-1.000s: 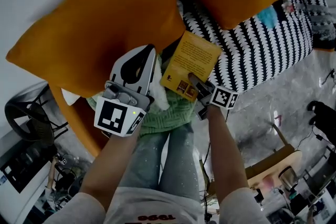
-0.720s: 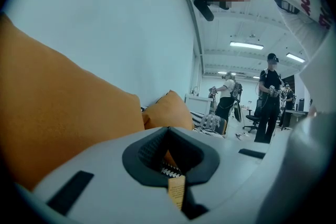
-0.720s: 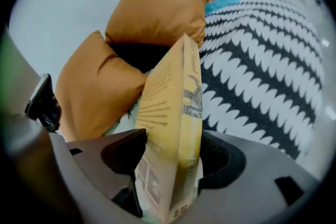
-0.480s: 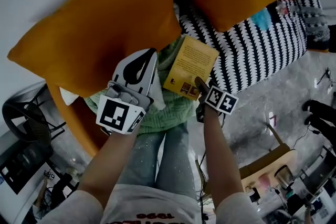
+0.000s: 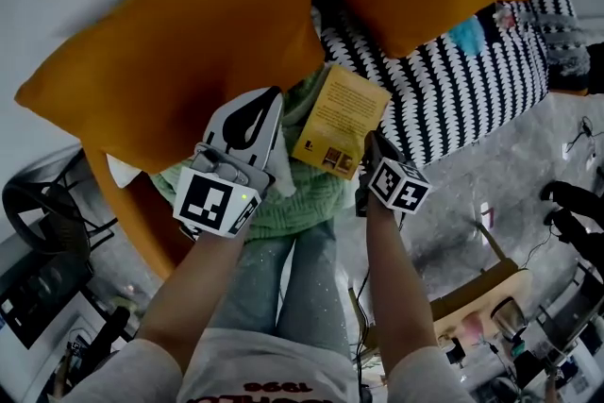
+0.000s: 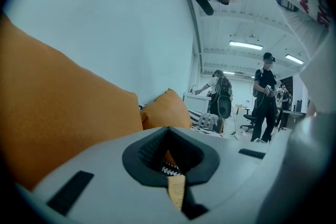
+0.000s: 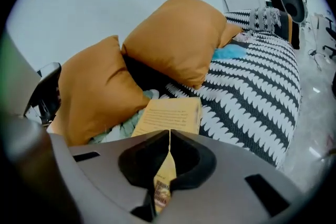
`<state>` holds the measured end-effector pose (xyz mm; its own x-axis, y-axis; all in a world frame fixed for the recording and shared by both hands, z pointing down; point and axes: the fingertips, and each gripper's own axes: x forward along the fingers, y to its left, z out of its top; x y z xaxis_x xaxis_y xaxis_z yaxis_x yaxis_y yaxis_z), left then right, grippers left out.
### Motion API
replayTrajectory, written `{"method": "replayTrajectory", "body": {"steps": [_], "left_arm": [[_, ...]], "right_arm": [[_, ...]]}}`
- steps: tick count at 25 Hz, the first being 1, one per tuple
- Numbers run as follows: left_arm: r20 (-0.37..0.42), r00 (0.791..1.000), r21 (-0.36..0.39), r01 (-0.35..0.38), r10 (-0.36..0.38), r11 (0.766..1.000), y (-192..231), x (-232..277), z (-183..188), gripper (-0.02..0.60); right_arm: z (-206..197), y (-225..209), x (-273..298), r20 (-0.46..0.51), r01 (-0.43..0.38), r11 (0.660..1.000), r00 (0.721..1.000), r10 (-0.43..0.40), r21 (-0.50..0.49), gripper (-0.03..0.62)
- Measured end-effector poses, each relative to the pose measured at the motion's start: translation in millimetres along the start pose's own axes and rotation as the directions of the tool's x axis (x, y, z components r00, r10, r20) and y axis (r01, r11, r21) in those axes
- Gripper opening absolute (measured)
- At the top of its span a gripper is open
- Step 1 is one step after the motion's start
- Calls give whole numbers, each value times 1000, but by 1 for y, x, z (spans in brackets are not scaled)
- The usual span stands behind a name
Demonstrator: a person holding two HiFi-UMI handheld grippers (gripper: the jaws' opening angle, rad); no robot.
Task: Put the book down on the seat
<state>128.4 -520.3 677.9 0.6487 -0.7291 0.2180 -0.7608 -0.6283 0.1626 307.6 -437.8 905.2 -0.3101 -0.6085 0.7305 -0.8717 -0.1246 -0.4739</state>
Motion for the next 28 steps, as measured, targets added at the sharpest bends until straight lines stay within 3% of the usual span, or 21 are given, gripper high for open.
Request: {"method": "replayTrajectory", "body": {"steps": [6, 14, 20, 25, 28], "left_arm": [[0, 1000, 4, -4, 4, 1000, 0, 1, 2, 15], [11, 1000, 11, -19, 19, 1000, 2, 1, 23, 15], [22, 999, 36, -24, 23, 999, 3, -4, 59, 15], [58, 998, 54, -35, 31, 998, -1, -17, 103, 15], [66, 997, 56, -35, 32, 998, -7, -28, 120, 15]], "right_arm": [[34, 14, -16, 146, -11, 995, 989, 26, -100, 26], [101, 38, -67, 373, -3, 976, 924, 86, -219, 26], [136, 68, -106, 414, 2, 958, 902, 122, -287, 26], [162, 93, -145, 444, -6, 958, 885, 138, -286, 26], [162, 108, -171, 440, 11, 938, 885, 152, -346, 26]]}}
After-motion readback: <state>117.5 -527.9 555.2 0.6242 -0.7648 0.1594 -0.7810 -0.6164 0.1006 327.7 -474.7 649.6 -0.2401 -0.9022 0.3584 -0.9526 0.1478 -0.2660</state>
